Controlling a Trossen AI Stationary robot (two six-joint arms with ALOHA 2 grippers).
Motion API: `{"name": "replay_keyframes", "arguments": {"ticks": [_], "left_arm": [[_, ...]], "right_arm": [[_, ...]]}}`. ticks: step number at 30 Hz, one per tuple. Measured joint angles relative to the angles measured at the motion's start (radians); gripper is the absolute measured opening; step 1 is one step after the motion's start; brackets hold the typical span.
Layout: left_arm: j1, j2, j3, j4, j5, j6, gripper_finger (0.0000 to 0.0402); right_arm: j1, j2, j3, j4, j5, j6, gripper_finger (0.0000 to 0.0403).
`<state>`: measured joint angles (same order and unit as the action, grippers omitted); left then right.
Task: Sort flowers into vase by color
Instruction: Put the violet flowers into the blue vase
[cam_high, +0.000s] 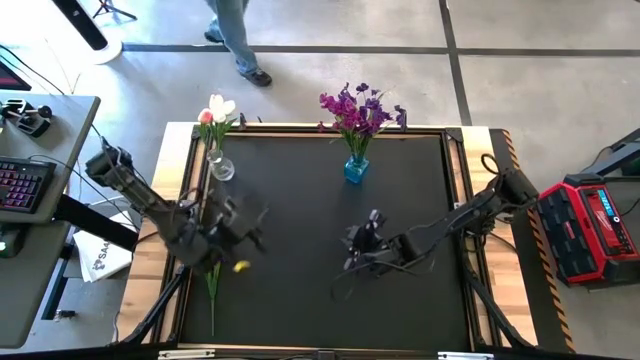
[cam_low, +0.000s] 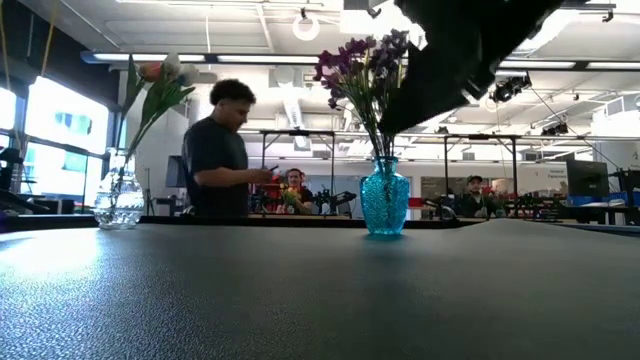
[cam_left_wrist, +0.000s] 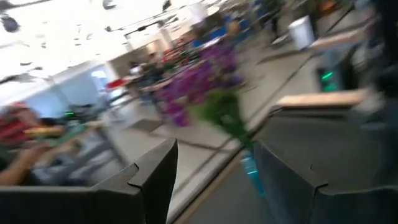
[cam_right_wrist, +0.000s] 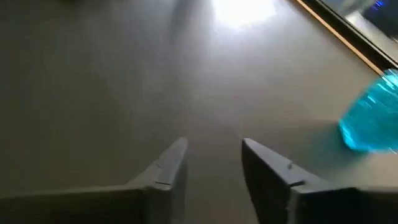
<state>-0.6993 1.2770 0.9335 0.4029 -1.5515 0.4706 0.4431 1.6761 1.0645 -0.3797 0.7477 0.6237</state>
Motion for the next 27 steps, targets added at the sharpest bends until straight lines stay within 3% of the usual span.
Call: {"name": "replay_keyframes", "arguments": {"ticks": [5, 8, 12, 21, 27], "left_arm": [[-0.091, 0.04, 0.031, -0.009, 0.067, -0.153, 0.02], [-0.126, 0.038, 0.031, -0.108, 0.189, -0.348, 0.02], [-0.113, 0.009, 0.032, -0.402, 0.515, -0.786, 0.02], [-0.041, 0.01, 0.051, -1.221, 0.992, -1.773, 0.02], [-0.146, 0.042, 0.051, -1.498, 1.307, -2.237, 0.02]], "right_arm": [[0.0, 0.019, 0.0, -0.023, -0.01, 0.032, 0.0201], [0.0, 0.045, 0.0, -0.011, -0.022, 0.032, 0.0232], [0.0, 0.068, 0.0, -0.011, -0.032, 0.032, 0.0252], [0.0, 0.07, 0.0, -0.011, -0.049, 0.027, 0.0254], [0.0, 0.07, 0.0, -0.007, -0.035, 0.024, 0.0254]]}}
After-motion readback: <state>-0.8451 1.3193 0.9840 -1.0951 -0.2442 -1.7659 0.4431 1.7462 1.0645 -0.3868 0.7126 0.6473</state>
